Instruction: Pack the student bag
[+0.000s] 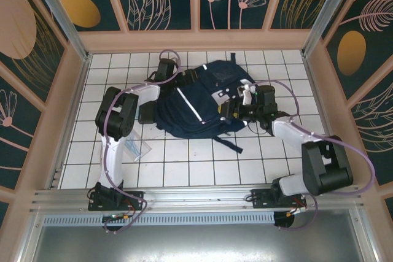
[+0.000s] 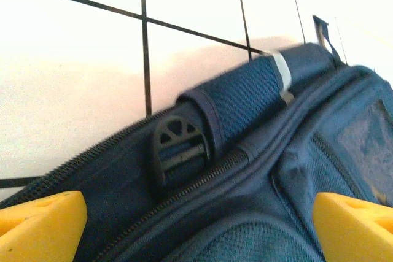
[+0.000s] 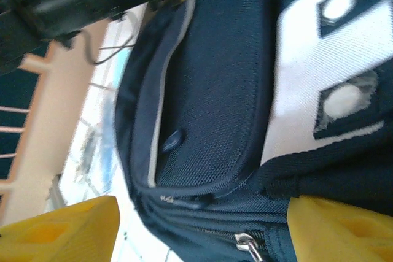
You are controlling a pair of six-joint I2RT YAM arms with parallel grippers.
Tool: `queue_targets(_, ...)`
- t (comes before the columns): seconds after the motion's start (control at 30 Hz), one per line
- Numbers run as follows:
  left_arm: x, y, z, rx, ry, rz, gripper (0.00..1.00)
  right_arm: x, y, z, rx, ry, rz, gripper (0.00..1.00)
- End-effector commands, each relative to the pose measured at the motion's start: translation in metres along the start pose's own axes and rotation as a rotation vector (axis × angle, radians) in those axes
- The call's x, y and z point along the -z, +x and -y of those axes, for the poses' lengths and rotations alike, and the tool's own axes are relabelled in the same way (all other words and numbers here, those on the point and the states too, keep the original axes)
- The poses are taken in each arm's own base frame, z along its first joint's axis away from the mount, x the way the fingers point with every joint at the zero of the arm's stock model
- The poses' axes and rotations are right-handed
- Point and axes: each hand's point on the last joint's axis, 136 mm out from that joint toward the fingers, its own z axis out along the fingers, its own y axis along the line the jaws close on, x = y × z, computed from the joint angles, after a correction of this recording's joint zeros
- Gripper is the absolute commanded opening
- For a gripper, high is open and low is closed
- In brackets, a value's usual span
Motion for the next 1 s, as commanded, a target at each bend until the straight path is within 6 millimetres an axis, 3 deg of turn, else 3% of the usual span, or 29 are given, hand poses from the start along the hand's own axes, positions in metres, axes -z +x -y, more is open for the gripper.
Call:
queue_targets(0.0, -0.012, 0.016, 0.012, 0.037, 0.044, -0.053, 0.94, 0.005, -0.001, -0.047, 0.075, -0.165, -0.006, 0.72)
queue_targets(0.1, -0.011, 0.015, 0.016, 0.048, 0.062, -0.049, 0.94, 0.002, 0.001, -0.036, 0.065, -0.112, -0.013, 0.72)
queue_targets(0.3, -0.013, 0.012, 0.022, 0.038, 0.085, -0.051, 0.94, -0.007, 0.008, 0.013, 0.023, 0.111, -0.035, 0.71)
queue_targets(0.43, -0.02, 0.012, 0.027, 0.048, 0.102, -0.075, 0.93, -0.006, 0.012, 0.03, -0.028, 0.194, -0.035, 0.7)
queue_targets(0.6, 0.011, -0.013, 0.039, -0.013, 0.061, -0.013, 0.95, 0.032, -0.012, 0.074, -0.118, 0.559, 0.106, 0.72)
queue_targets(0.73, 0.044, -0.026, 0.046, -0.062, 0.008, 0.013, 0.97, 0.062, -0.038, 0.091, -0.129, 0.746, 0.216, 0.72)
queue_targets(0.83, 0.071, -0.019, 0.048, -0.061, -0.005, -0.003, 0.97, 0.074, -0.059, 0.103, -0.085, 0.83, 0.244, 0.73)
queue_targets(0.97, 0.105, 0.004, 0.039, -0.031, -0.027, -0.035, 0.98, 0.08, -0.093, 0.125, 0.005, 0.897, 0.25, 0.75)
